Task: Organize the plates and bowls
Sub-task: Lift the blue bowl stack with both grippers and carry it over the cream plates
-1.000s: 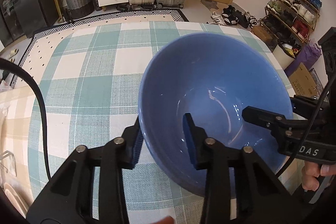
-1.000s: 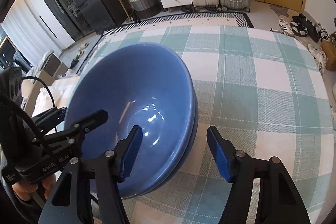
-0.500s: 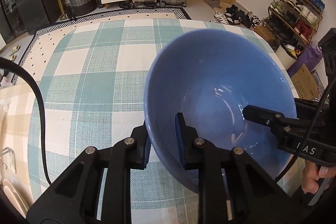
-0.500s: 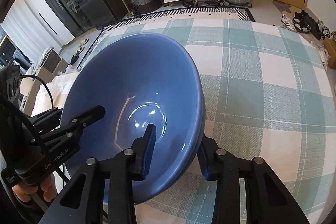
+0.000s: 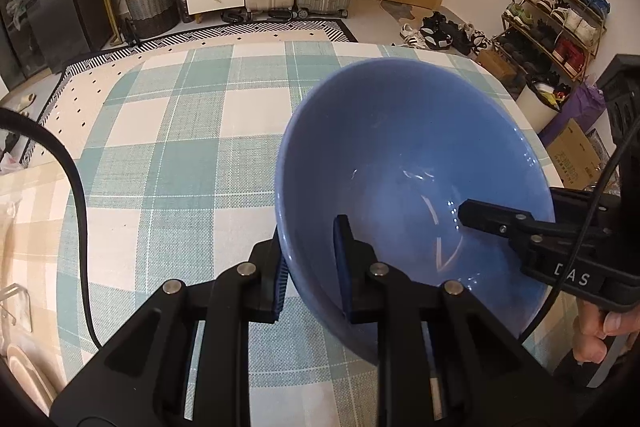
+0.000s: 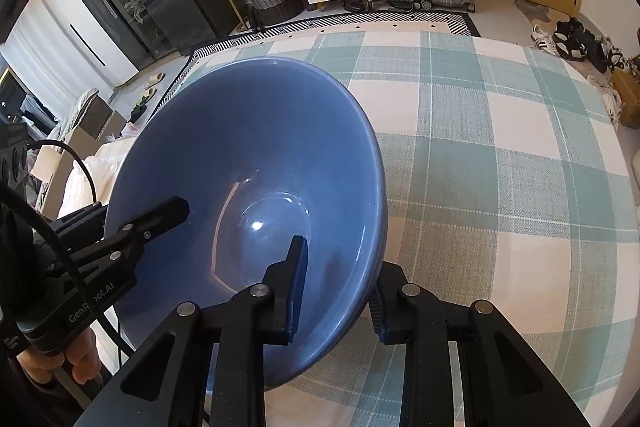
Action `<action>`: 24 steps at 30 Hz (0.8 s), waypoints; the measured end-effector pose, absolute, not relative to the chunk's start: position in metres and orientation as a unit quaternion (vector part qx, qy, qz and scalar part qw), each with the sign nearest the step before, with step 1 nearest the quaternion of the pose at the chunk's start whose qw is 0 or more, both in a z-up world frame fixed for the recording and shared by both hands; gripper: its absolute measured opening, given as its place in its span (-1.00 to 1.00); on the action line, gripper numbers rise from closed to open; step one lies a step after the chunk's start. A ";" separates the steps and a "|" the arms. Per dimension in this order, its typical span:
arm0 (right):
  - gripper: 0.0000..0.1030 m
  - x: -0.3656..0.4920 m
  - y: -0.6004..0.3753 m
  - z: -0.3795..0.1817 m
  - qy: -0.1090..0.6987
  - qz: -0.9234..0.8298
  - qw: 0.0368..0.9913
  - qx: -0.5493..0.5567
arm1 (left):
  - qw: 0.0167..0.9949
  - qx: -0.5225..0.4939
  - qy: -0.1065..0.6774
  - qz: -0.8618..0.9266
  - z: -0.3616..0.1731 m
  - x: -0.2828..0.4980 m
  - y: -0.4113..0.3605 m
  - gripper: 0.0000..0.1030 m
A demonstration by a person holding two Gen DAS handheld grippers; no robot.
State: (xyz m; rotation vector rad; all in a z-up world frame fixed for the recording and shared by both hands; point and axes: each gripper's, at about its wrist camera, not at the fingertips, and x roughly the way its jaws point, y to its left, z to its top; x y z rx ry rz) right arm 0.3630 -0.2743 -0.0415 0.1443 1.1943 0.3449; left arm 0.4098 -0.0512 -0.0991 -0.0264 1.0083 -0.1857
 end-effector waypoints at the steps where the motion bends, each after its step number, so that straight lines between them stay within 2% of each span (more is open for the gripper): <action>1: -0.45 0.362 -0.274 -0.040 0.557 0.161 0.812 0.067 | 0.872 -0.013 0.481 -0.089 -0.098 0.409 -0.051 -0.67; 24: -0.45 0.306 -0.268 0.038 0.508 0.171 0.843 0.050 | 0.900 -0.021 0.429 -0.075 -0.027 0.331 -0.043 -0.67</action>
